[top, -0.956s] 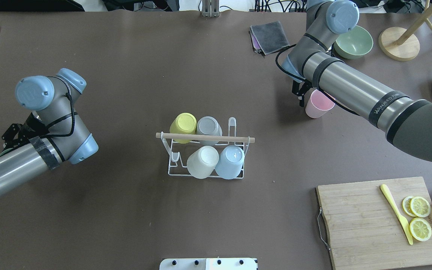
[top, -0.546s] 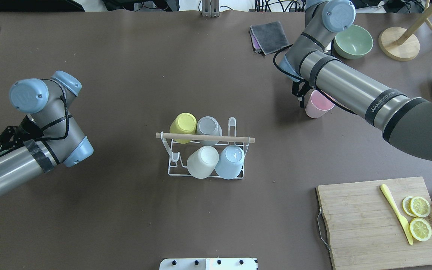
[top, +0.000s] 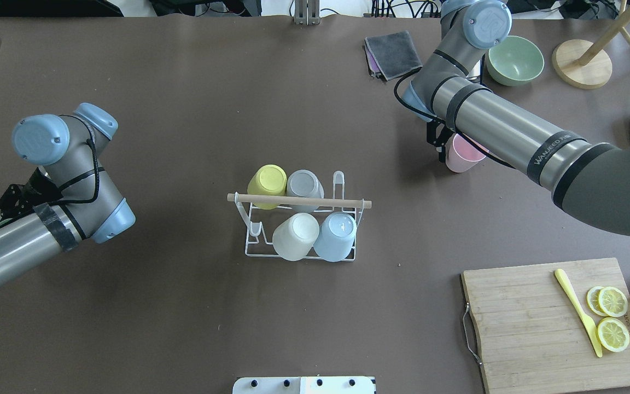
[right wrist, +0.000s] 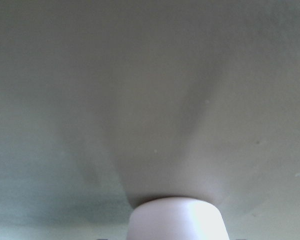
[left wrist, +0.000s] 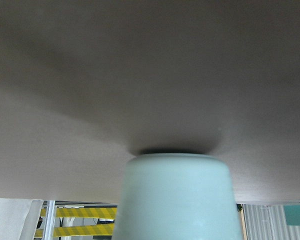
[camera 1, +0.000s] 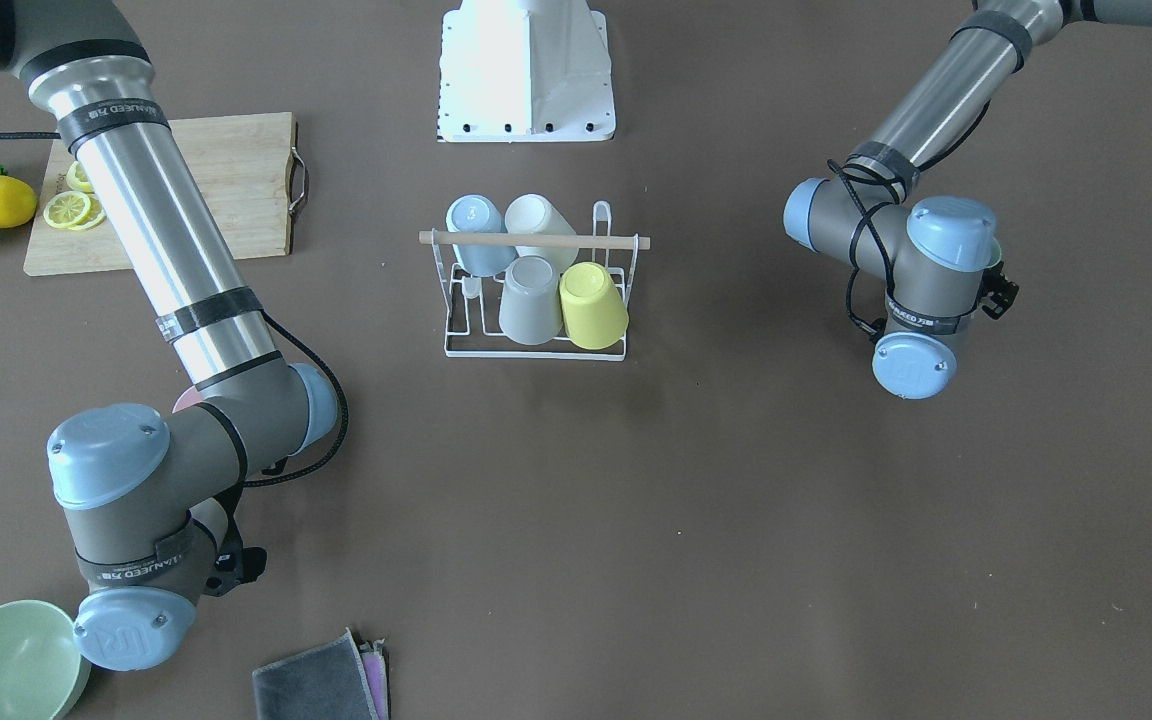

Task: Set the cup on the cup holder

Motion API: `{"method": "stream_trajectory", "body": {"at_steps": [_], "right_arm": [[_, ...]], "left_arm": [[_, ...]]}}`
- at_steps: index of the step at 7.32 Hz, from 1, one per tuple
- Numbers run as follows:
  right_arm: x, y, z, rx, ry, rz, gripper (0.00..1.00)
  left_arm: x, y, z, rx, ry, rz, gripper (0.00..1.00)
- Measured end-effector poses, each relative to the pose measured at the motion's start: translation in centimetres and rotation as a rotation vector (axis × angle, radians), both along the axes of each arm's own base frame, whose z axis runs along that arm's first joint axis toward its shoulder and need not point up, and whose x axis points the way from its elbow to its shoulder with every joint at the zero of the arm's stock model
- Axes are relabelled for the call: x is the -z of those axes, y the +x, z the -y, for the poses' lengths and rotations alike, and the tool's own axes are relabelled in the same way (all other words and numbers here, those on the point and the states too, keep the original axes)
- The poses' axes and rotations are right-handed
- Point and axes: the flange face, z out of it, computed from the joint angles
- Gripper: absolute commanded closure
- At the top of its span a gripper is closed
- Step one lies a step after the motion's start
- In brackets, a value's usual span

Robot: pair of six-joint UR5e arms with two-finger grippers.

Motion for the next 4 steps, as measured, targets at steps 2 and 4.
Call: {"method": "stream_trajectory", "body": {"at_steps": [2, 4], "right_arm": [[0.6, -0.1, 0.0, 0.005, -0.003, -0.001, 1.00], [3.2, 1.0, 1.1, -0.009, -0.015, -0.013, 1.00]], "left_arm": [[-0.1, 0.0, 0.0, -0.005, 0.001, 0.003, 0.31], [-0.2, -0.3, 0.0, -0.028, 0.009, 0.006, 0.37]]}}
